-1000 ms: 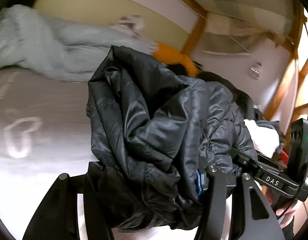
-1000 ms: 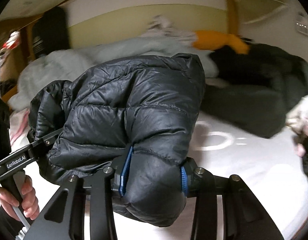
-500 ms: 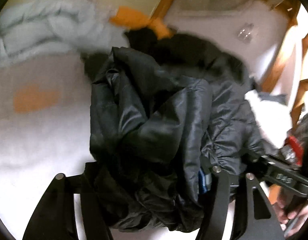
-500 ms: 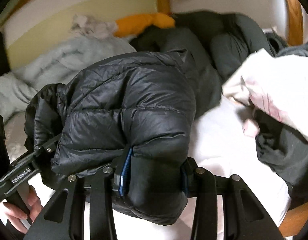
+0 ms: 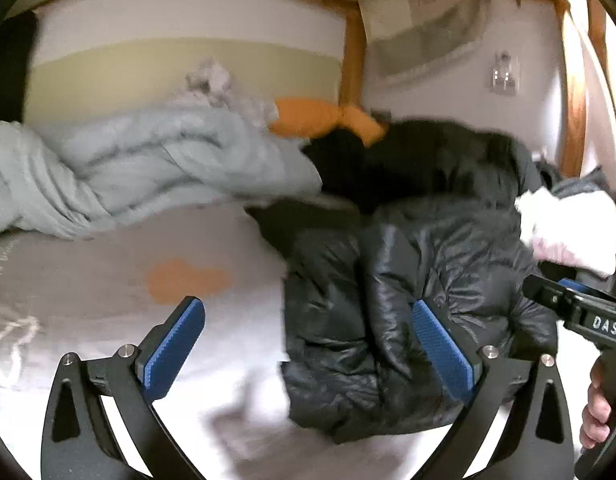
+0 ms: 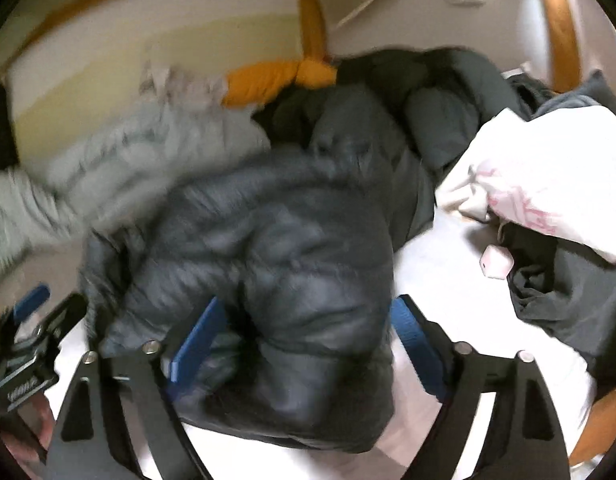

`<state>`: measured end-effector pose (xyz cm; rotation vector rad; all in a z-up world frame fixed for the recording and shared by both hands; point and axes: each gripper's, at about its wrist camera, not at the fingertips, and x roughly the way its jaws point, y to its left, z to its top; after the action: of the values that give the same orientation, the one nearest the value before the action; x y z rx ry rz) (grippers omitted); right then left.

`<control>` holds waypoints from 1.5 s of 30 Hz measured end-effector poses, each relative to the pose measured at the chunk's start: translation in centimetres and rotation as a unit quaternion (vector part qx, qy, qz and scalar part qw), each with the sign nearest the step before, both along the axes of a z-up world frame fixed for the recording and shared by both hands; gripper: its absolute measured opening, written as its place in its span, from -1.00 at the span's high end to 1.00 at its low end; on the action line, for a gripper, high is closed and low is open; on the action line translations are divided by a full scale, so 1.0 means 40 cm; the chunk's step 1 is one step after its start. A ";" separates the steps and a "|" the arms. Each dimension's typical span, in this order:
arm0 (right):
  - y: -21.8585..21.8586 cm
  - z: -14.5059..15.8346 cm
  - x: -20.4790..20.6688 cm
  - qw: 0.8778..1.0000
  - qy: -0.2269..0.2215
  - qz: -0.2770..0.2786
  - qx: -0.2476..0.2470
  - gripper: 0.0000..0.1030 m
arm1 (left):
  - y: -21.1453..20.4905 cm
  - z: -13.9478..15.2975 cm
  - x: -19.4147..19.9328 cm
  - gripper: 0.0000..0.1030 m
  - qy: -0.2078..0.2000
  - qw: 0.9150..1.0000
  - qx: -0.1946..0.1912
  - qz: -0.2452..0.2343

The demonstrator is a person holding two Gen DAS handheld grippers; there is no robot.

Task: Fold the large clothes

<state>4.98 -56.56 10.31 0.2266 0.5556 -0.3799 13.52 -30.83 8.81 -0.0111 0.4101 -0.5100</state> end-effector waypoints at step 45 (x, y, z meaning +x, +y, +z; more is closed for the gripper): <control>0.613 -0.183 -0.195 0.969 -0.147 0.072 -0.183 -1.00 | 0.417 -0.141 -0.331 -1.00 -0.139 0.971 0.023 0.191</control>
<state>-2.84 -32.03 3.00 -0.1135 0.2011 -0.2940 0.28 -14.17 3.17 0.0256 0.1383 -0.1169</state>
